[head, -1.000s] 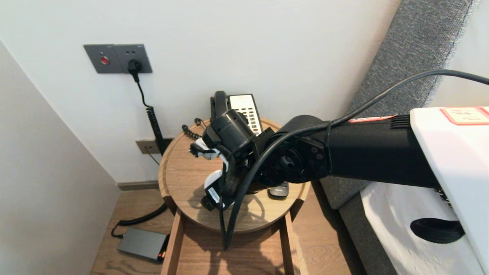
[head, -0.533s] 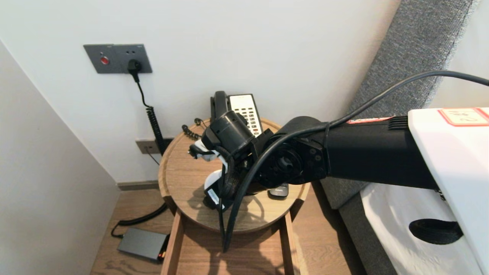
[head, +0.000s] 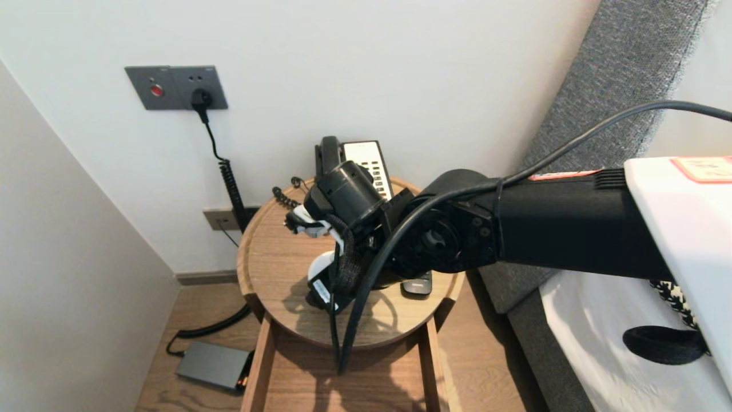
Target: Put the remote controls on the table in the drawer one by one
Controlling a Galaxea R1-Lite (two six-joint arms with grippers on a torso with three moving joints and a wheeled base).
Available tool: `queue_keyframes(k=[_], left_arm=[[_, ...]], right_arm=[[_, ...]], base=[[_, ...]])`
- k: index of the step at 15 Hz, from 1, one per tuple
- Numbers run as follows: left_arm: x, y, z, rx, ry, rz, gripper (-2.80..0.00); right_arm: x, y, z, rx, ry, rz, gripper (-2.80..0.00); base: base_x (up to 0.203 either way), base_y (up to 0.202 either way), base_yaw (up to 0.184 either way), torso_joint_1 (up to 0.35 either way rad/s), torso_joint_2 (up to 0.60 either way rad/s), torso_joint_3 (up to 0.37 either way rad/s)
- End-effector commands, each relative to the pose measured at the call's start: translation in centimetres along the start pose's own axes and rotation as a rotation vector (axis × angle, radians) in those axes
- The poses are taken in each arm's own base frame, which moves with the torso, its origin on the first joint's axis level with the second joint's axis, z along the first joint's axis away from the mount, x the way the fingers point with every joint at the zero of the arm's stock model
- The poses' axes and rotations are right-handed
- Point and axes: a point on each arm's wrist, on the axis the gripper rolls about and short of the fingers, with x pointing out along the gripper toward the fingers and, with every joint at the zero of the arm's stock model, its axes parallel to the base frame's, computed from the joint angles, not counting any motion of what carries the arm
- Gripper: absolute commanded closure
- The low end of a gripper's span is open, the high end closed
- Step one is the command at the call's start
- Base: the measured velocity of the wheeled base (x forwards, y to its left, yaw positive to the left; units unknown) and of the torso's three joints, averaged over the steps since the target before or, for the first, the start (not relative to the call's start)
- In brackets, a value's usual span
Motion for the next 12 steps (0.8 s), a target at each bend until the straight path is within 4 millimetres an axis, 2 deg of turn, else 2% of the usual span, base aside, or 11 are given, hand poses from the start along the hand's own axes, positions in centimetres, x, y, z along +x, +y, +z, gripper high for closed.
queue_keyframes(k=[1, 6, 12], left_arm=[[0.1, 0.0, -0.3, 0.0, 0.01, 0.001, 0.0], [0.1, 0.0, -0.3, 0.0, 0.01, 0.001, 0.0], [0.1, 0.0, -0.3, 0.0, 0.01, 0.001, 0.0]], right_arm=[[-2.3, -0.4, 0.7, 0.007, -0.045, -0.004, 0.0], [-6.7, 0.3, 0.4, -0.005, -0.088, 0.025, 0.0], [-10.4, 3.7, -3.2, -0.086, -0.031, 0.116, 0.0]], base=[[0.0, 0.0, 0.0, 0.0, 0.0, 0.0], [0.0, 0.0, 0.0, 0.0, 0.0, 0.0], [0.0, 0.0, 0.0, 0.0, 0.0, 0.0]])
